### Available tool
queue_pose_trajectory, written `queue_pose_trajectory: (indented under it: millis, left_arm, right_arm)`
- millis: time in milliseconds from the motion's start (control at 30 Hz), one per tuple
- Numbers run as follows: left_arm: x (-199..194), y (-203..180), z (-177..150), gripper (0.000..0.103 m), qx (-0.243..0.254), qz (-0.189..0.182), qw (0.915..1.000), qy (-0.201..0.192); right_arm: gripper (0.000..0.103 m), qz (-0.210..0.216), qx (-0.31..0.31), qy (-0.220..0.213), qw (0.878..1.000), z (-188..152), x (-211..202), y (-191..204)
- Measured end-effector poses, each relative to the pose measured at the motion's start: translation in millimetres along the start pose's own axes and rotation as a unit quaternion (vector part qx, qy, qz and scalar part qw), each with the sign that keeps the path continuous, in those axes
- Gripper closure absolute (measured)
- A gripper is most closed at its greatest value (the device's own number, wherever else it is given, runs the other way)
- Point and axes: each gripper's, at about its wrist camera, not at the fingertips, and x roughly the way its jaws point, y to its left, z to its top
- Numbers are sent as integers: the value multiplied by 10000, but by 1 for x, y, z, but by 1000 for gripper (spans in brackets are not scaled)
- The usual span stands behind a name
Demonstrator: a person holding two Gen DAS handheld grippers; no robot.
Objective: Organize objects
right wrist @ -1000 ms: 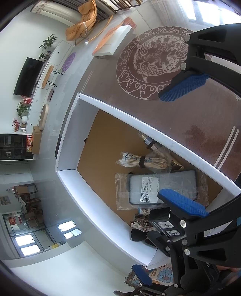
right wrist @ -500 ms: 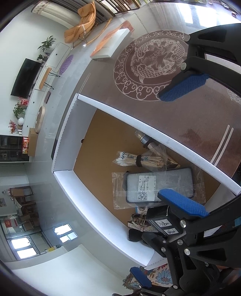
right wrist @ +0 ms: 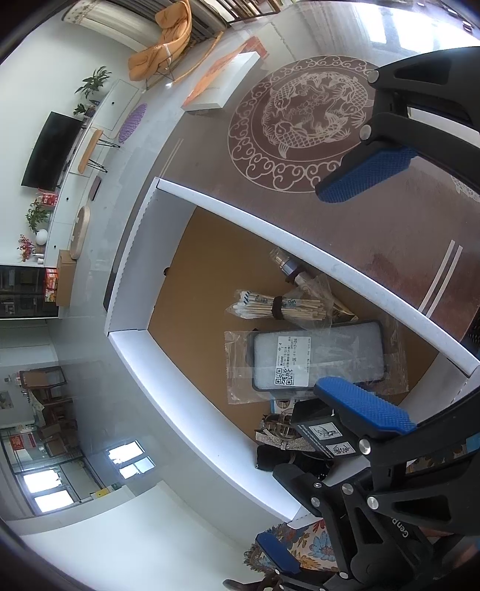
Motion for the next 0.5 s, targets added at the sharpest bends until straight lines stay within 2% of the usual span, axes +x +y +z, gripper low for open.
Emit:
queue_pose_trajectory:
  millis: [367, 500]
  left_arm:
    - [4, 4, -1, 3, -94, -45, 9999, -2]
    - [0, 0, -2, 3, -28, 111, 9998, -150]
  right_arm:
    - [7, -59, -41, 11, 10000, 0, 2, 1]
    - [7, -55, -74, -8, 10000, -1, 2, 2]
